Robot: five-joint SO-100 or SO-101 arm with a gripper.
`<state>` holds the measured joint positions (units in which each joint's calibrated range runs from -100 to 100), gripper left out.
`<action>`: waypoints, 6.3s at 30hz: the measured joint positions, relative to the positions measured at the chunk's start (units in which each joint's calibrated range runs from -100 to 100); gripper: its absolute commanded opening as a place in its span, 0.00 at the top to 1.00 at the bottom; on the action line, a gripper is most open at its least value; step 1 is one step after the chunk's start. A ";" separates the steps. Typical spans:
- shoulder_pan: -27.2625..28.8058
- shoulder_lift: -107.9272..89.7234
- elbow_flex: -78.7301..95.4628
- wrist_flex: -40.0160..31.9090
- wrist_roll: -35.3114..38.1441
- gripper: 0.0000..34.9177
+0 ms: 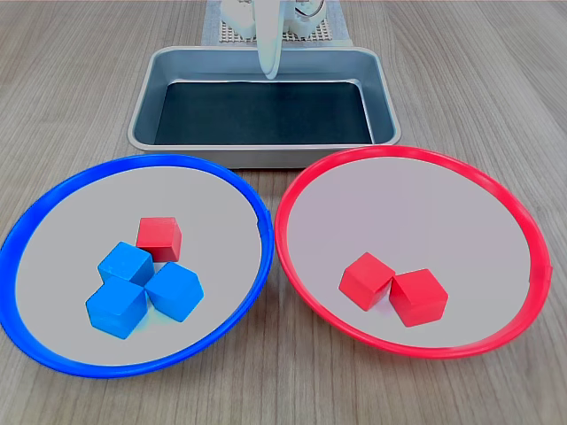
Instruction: Relocate any red block in the blue dish to the red dish, correcting any misplacement.
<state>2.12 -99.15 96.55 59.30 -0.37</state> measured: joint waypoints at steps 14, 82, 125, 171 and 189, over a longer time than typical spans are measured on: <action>0.00 0.00 0.00 0.00 0.00 0.99; 8.67 103.67 -73.32 -25.37 51.87 0.59; 11.77 117.99 -82.21 -27.32 52.75 0.64; 3.36 109.46 -95.74 -12.23 44.35 0.99; -10.00 111.59 -96.91 -9.62 25.25 0.99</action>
<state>-7.88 12.45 -0.36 49.67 24.88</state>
